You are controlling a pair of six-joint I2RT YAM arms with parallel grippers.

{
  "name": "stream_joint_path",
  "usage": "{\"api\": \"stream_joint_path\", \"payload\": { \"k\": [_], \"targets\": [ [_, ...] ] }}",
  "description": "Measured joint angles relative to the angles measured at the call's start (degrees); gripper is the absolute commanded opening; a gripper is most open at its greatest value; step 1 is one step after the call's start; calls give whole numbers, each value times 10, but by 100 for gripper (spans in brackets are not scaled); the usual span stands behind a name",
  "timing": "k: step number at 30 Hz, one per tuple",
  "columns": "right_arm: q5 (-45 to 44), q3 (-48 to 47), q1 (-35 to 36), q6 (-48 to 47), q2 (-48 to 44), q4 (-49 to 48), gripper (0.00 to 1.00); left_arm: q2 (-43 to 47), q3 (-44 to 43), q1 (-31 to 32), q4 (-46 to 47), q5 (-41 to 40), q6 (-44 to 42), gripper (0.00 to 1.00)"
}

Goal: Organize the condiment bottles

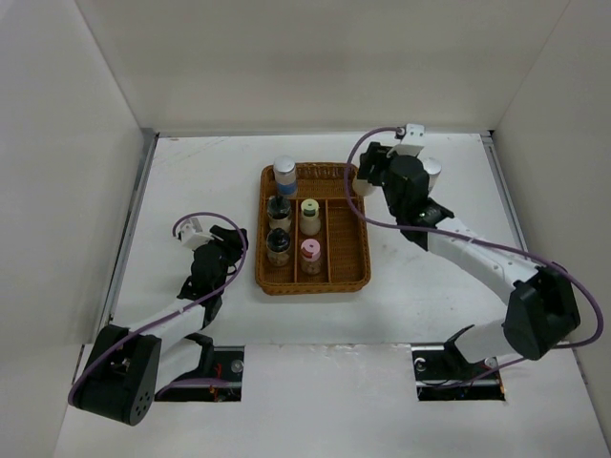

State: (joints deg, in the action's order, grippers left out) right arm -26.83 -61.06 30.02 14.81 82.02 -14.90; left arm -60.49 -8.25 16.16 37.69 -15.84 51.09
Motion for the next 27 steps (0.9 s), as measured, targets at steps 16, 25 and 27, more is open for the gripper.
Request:
{"api": "stream_joint_path", "payload": {
  "k": [16,25,27],
  "targets": [
    [14,28,83,30,93,-2,52,4,0,1,1,-1,0,47],
    [11,30,87,30,141,-23,76,3,0,2,1,0,0,48],
    [10,30,90,29,141,-26,83,3,0,2,1,0,0,49]
  ]
}}
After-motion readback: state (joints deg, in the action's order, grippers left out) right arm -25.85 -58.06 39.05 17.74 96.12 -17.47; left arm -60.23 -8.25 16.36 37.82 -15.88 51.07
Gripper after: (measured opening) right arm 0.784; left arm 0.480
